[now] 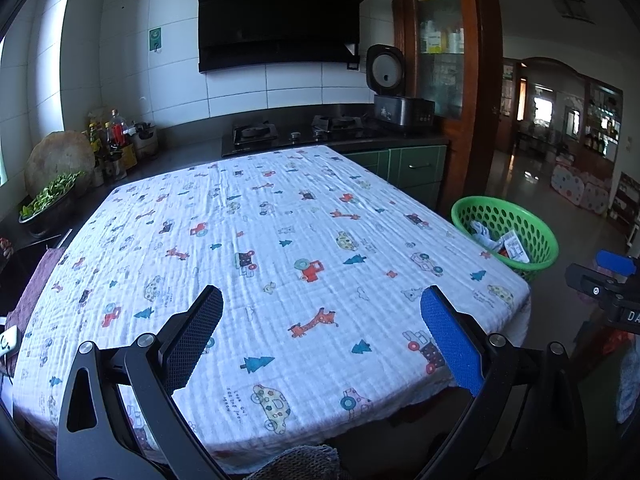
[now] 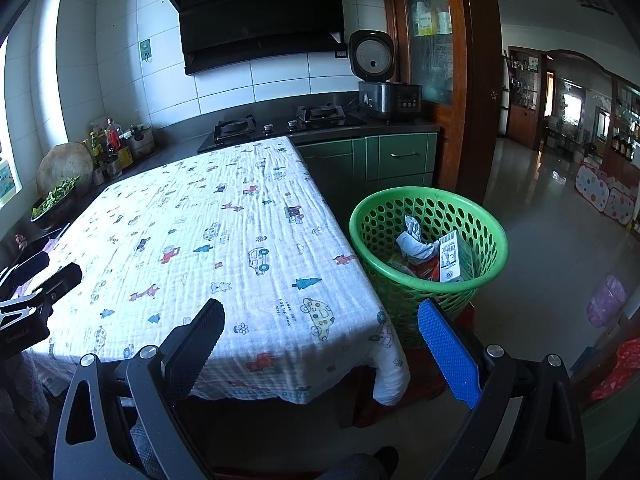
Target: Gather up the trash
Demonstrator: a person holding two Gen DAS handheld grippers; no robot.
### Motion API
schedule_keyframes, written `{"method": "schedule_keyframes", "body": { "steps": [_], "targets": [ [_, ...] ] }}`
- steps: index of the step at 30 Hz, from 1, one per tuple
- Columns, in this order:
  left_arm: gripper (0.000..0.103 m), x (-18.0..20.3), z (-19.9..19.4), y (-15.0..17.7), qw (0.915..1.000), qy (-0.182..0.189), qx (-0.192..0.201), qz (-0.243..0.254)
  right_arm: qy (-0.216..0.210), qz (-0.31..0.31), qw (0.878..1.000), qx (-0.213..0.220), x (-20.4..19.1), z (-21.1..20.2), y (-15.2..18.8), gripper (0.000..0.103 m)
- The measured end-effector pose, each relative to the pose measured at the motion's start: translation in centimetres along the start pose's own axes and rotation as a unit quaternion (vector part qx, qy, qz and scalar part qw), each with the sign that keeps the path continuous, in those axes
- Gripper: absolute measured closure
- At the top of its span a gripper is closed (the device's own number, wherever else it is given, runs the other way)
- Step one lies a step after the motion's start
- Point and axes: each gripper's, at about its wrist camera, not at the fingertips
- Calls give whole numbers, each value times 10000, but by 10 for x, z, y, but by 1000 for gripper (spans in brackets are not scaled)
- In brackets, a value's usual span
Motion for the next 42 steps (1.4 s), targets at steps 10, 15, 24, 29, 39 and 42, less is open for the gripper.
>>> {"method": "schedule_keyframes", "body": {
  "steps": [10,15,24,29,39,42],
  "targets": [
    [5,0,0,-1,10000,-1,-1,2,-15,-14,10000,3,-1,1,-1,9],
    [5,0,1,-2,10000,-6,19,-3,-25,-34,10000,11,-2,2,0,9],
    [5,0,1,-3,10000,-15,33,-6,-37,-55,10000,0,-3,4,1,9],
    [5,0,0,-2,10000,-29,36,-7,-50,-59,10000,1,-4,4,1,9],
    [6,0,-1,-4,9999,-39,96,-6,-69,-98,9999,5,-6,5,2,9],
    [6,-1,-2,-3,9999,-65,89,-47,-71,-94,9999,2,-6,5,2,9]
  ]
}}
Point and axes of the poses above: each gripper's, at about its wrist camera, not at the fingertips, and z roughly the way its jaws point, x to its right, y to its underside, and after that the axes turned 11 degrees about -z, right-handed
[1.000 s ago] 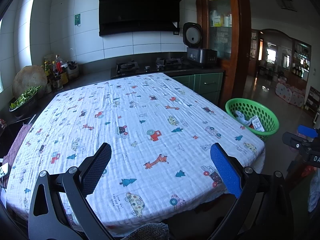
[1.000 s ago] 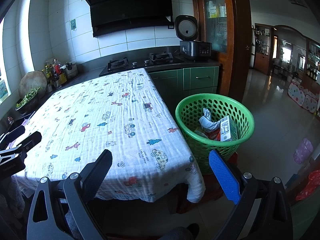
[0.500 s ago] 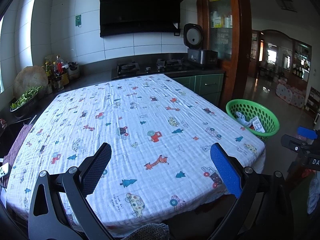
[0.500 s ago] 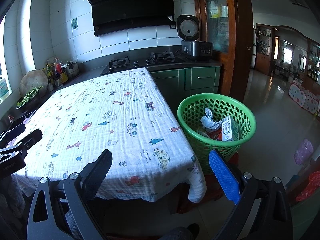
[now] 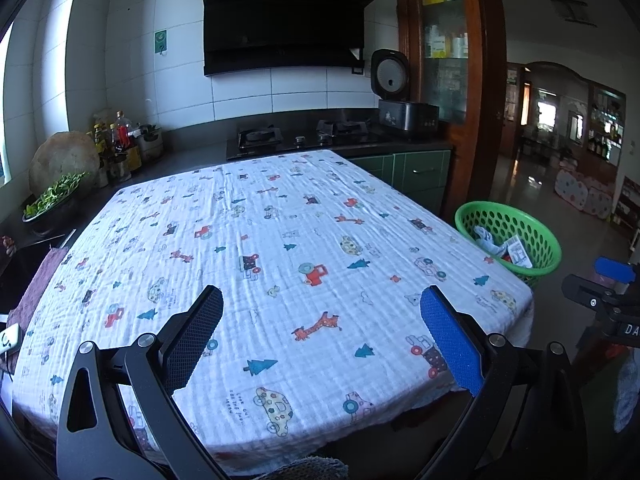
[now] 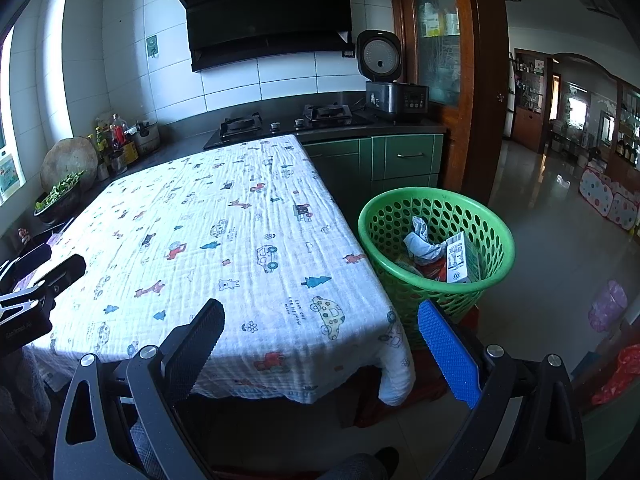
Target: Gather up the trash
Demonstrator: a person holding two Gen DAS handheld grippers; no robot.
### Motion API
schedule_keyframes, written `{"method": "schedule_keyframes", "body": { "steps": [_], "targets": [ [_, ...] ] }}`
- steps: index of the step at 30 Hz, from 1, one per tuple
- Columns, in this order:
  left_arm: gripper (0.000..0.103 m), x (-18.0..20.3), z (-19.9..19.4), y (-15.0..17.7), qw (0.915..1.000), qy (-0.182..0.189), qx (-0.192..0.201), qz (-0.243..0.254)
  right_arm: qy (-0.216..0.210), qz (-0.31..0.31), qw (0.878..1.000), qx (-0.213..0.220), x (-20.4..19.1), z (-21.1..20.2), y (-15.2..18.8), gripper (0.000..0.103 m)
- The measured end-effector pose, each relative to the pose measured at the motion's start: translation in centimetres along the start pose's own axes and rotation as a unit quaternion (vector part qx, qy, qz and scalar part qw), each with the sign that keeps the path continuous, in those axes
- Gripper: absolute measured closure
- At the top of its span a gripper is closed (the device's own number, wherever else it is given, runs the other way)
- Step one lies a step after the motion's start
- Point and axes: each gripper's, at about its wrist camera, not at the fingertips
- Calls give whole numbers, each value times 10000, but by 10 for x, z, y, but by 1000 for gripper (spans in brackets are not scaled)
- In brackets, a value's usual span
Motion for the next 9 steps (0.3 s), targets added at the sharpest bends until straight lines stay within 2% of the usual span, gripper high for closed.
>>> {"method": "schedule_keyframes", "body": {
  "steps": [9],
  "targets": [
    [5,-1,1,2,10000,-52,7,-35,-18,-31,10000,-1,-3,0,0,9]
  ]
}}
Point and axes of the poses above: each gripper's, at about its wrist camera, not at the fingertips, and z roughly the way its jaws point, x to its right, y to its underside, and after that the axes turned 11 degrees about -z, right-handed
